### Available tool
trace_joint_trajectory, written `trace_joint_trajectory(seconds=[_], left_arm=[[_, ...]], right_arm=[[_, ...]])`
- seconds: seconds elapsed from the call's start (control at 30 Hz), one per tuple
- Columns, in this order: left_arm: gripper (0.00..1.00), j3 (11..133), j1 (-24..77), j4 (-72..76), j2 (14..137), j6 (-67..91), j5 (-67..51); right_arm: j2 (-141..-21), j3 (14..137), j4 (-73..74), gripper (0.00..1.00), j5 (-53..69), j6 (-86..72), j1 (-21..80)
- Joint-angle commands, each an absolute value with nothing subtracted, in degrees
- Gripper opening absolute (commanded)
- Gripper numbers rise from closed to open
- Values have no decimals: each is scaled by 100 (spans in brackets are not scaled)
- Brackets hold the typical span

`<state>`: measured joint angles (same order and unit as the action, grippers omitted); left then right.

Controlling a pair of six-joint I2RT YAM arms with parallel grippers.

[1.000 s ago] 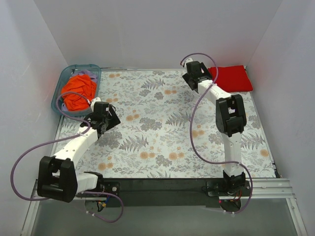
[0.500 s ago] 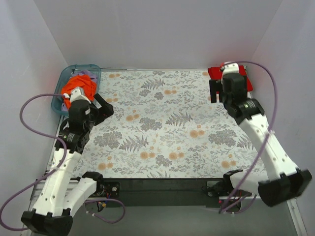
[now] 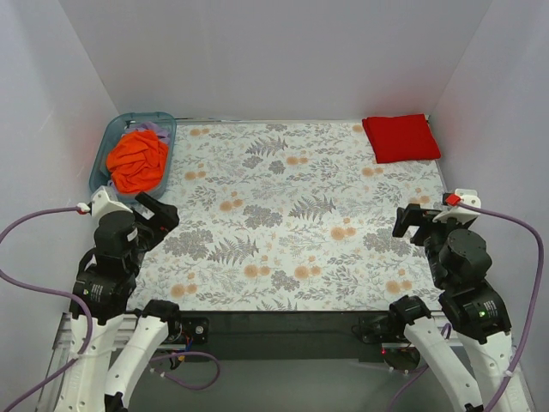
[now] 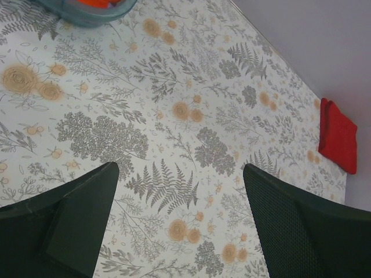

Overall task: Fold and stack the t-shirts
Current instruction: Reset both grippers

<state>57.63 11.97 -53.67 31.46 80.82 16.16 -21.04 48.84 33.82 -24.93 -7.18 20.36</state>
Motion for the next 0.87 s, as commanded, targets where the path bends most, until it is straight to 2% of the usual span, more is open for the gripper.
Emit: trace_joint_trajectory(seconds=[0.0,0.83], left_arm=[[88,5696,1283,-5660,3164,8174,1925],[88,5344,1389,-5107,3278,7972,1828]], right_arm=[[-1890,4624,2989,98,-2470,-940,2048],[-1916,4087,2637,98,-2162,-984,2039]])
